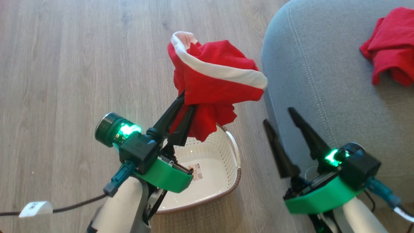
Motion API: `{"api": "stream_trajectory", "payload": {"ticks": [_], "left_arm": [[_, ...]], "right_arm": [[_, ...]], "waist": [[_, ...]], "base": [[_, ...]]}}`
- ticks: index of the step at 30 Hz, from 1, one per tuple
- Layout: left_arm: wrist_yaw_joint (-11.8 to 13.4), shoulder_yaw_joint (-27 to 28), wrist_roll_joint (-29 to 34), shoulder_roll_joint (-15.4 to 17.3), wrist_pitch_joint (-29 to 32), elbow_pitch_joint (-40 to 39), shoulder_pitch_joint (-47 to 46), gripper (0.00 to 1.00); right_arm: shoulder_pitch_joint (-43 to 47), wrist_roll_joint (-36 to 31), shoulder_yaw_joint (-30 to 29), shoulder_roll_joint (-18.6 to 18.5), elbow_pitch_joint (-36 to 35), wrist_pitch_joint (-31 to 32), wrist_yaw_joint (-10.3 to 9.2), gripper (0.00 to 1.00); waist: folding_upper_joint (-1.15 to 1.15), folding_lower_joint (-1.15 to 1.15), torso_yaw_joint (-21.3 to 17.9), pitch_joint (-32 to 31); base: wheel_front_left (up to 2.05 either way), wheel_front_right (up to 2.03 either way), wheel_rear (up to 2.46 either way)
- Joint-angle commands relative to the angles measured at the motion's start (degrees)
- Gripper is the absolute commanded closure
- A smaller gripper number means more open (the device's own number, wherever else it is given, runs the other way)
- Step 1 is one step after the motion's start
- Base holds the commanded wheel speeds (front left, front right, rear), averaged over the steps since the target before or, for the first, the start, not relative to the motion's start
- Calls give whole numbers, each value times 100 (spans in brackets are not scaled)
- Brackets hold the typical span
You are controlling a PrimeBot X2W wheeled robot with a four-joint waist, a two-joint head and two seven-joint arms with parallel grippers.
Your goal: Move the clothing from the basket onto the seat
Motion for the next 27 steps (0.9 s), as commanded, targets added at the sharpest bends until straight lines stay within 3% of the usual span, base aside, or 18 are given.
{"api": "stream_trajectory", "payload": {"ticks": [1, 9, 21, 27], "left_arm": [[-28, 216, 58, 26, -27, -166, -291, 100], [-100, 126, 225, 26, -27, -58, -255, 100], [-197, -480, 415, 26, -27, 80, -196, 100], [-218, -768, 372, 46, -27, 132, -194, 100]], "right_arm": [[-6, -96, 226, -140, -311, -37, -1, 0], [-197, -619, 676, -489, -670, -37, -1, 0], [-493, -1031, 674, -577, -323, -37, -1, 0], [-694, -1077, 1022, -776, -70, -37, -1, 0]], "waist": [[0, 0, -1, -6], [0, 0, -20, -78], [0, 0, 104, -211], [0, 0, 162, -234]], "base": [[0, 0, 0], [0, 0, 0], [0, 0, 0], [0, 0, 0]]}}
